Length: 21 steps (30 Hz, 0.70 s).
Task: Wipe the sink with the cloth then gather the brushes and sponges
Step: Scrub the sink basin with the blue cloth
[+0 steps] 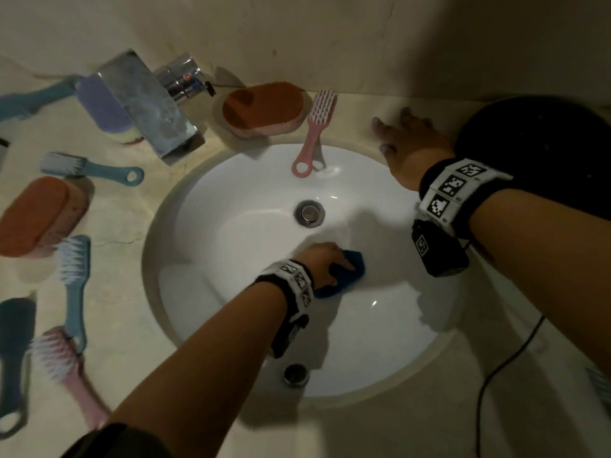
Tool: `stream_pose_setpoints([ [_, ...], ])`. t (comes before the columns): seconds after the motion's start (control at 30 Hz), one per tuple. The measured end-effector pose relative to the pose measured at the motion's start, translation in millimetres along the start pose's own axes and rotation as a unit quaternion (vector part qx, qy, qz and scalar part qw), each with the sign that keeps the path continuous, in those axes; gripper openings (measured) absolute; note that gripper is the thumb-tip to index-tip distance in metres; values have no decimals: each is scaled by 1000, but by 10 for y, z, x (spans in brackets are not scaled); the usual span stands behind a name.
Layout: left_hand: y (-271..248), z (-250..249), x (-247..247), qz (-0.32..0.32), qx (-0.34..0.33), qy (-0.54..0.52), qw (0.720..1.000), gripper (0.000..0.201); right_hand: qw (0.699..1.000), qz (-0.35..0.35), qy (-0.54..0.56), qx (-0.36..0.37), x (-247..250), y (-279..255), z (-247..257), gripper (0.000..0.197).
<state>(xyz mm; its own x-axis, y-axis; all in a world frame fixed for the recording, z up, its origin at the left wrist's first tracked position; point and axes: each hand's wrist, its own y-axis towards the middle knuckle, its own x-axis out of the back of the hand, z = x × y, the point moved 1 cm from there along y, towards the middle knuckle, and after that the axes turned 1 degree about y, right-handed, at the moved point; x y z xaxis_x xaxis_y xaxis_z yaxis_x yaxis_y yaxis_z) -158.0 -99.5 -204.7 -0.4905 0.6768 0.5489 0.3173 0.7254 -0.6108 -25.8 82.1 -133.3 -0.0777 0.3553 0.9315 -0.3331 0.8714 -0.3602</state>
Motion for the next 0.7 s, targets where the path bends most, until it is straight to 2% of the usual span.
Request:
stream_pose_setpoints([
  [0.17, 100, 33, -124, -125, 48, -1, 991, 38, 1000, -4, -1, 7, -30, 28, -20, 49],
  [0.4, 240, 206, 358, -203, 109, -1, 973, 38, 1000, -6, 8, 5, -11, 16, -13, 50],
  [0.5, 161, 244, 351, -247, 116, -65, 960, 40, 1000, -4, 15, 2, 18, -23, 2, 50],
  [0.6, 49, 224, 310, -289, 99, -128, 944, 42, 1000, 6, 23, -10, 62, -87, 32, 49],
  [0.7, 140, 131, 304, -247, 36, -126, 960, 40, 1000, 3, 26, -15, 85, -122, 49, 49],
])
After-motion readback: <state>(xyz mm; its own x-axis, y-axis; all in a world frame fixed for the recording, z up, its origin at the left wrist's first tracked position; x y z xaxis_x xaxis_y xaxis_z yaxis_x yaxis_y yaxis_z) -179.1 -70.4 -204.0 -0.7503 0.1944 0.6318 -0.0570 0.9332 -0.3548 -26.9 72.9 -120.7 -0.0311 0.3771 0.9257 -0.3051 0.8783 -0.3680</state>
